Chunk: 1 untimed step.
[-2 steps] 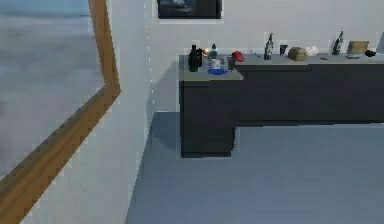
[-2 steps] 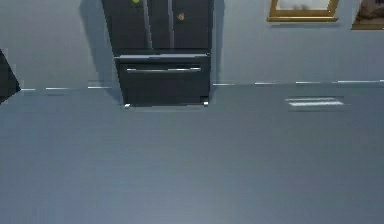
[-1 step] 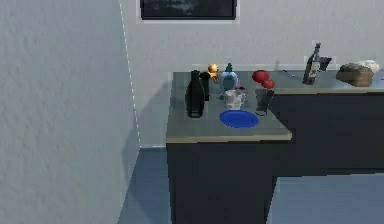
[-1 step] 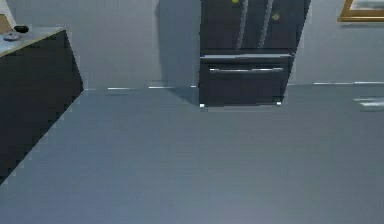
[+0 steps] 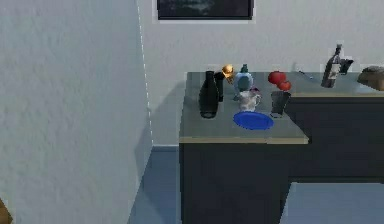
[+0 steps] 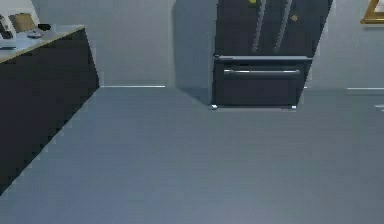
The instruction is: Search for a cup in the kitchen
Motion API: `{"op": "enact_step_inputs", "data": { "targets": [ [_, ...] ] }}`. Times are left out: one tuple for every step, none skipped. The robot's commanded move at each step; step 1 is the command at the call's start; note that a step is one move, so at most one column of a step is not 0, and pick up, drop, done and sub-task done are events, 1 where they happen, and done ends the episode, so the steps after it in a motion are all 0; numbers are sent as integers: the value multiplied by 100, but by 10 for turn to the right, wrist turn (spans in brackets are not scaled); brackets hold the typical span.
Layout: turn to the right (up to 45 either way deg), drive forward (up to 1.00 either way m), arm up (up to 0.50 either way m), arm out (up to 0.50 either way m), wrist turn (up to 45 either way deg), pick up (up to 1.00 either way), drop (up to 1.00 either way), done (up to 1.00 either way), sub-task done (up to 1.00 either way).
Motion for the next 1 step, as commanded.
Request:
{"op": "enact_step_inputs", "data": {
  "targets": [
    [0,35,0,0,0,0,0,0,0]
  ]
}}
